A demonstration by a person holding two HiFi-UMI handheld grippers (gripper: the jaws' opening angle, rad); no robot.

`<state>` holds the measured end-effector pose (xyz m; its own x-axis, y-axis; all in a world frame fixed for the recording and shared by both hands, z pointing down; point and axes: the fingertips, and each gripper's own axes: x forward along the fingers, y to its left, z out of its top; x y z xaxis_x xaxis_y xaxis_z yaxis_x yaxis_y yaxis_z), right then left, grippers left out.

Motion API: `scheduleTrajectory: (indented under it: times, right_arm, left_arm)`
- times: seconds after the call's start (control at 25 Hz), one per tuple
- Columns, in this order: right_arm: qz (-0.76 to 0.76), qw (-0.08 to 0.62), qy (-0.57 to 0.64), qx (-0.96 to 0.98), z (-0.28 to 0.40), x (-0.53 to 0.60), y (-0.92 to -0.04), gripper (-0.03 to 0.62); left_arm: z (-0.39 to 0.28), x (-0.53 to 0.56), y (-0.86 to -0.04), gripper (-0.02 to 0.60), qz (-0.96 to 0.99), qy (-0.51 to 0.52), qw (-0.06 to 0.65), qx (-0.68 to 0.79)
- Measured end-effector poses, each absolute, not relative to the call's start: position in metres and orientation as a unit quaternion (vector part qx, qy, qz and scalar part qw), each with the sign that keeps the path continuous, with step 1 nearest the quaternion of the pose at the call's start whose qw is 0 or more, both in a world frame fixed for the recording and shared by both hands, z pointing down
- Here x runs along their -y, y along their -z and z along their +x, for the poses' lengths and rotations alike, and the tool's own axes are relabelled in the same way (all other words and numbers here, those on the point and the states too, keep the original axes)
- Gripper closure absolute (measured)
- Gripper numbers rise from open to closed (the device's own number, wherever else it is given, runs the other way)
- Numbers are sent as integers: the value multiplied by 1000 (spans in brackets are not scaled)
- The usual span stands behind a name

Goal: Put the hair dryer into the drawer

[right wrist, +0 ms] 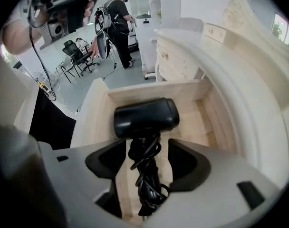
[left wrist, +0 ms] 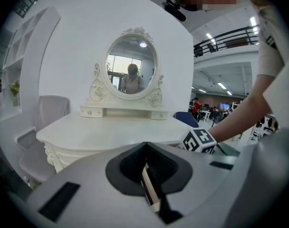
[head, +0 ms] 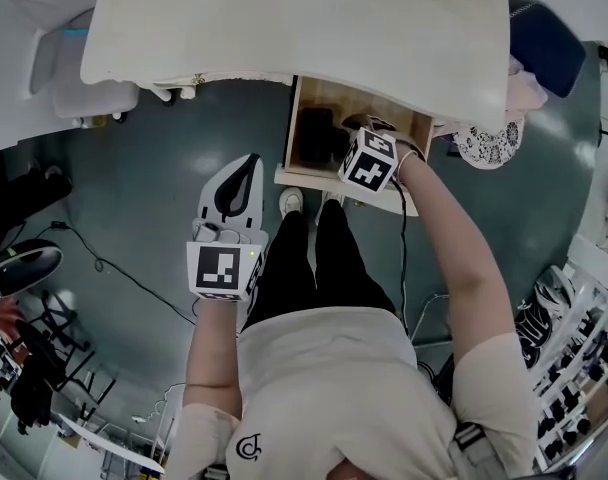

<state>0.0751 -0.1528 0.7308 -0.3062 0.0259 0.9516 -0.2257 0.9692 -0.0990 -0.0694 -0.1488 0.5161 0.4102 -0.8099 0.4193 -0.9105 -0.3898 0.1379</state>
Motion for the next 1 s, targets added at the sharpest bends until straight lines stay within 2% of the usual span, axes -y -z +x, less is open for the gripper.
scheduleTrajectory:
  times: [0.08, 0.2, 0.24, 0.32, 0.36, 0.52, 1.0]
  right_arm:
    - [82, 562, -98, 817, 73, 158, -708, 348]
    - [123, 529, -84, 836, 71, 166, -670, 453]
    - [138, 520, -78, 839, 72, 168, -659, 468]
    - [166, 504, -74, 845, 75, 169, -638, 560]
    - [177, 495, -78, 847, 76, 168, -628, 584]
    - [239, 429, -106, 865, 80, 174, -574, 586]
    - [442, 149, -71, 881, 122, 211, -378, 588]
  left_arm:
    - [-66, 151, -508, 569, 826, -141, 170, 518]
    - [-58, 157, -493, 568, 834, -136, 156, 511]
    - [-55, 158, -488, 569, 836, -134, 152, 509]
    - [-48, 160, -478, 568, 840, -131, 147, 505]
    - [-45, 162, -473, 569, 843, -129, 145, 502]
    - [-33, 174, -450, 569, 853, -117, 131, 492]
    - [-9, 209, -362, 569, 880, -90, 52, 464]
